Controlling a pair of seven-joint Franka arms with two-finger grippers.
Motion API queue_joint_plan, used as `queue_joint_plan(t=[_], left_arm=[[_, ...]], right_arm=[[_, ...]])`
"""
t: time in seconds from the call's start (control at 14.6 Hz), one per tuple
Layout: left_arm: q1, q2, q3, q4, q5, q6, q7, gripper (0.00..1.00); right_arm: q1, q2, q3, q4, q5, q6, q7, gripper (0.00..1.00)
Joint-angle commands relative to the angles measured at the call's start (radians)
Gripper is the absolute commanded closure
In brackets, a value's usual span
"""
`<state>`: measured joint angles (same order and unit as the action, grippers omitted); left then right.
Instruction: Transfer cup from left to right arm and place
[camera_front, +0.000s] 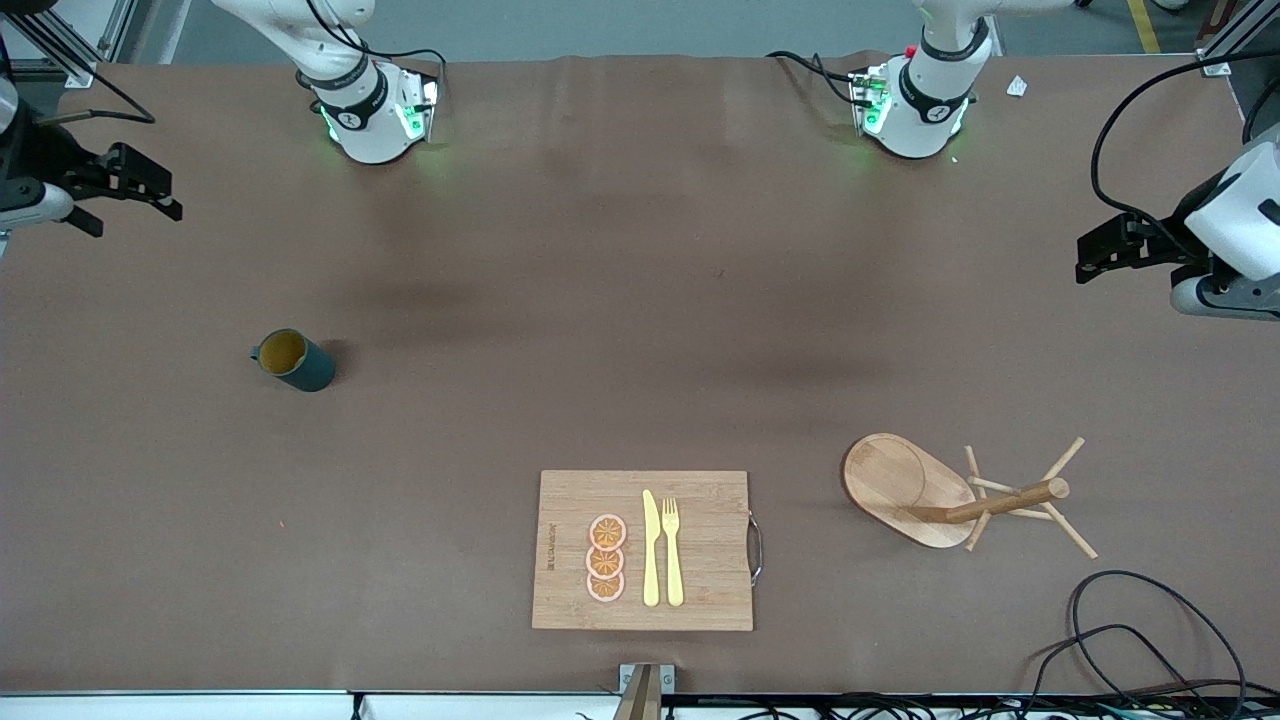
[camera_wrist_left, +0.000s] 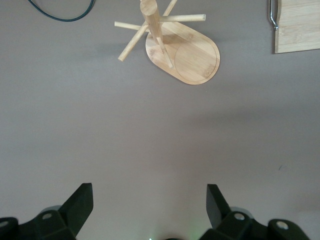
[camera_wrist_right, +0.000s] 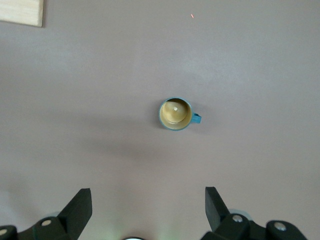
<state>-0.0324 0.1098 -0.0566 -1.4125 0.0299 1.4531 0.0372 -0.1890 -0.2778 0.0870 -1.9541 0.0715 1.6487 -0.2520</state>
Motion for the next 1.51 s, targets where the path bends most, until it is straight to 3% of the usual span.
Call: queue_joint_plan(t=[0.0,0.48,0.75,0.96,1.44], left_arm=[[0.002,-0.018,0.004,0.009,0.013,-0.003,0.010,0.00],[0.037,-0.041,-0.008,-0.008,-0.004,-0.034,0.001,0.00],[0.040,-0.119,-0.005,-0.107,-0.028,-0.008,0.012,0.00],[0.039,-0.169,0.003,-0.170,-0.041,0.013,0.012,0.00],[0.019,-0.200,-0.008,-0.177,-0.031,-0.031,-0.037,0.00]], right_arm=[[-0.006,-0.008,0.025,0.012,-0.015,-0.012,0.057,0.00],[0.019,0.002,0.026,0.049,-0.022,-0.061,0.183,0.00],[-0.016,0.052,0.020,0.130,-0.036,-0.128,0.186,0.00],[-0.029,0.121,0.023,0.228,-0.135,-0.168,0.187,0.00],[-0.014,0.129,0.028,0.241,-0.150,-0.196,0.175,0.00]])
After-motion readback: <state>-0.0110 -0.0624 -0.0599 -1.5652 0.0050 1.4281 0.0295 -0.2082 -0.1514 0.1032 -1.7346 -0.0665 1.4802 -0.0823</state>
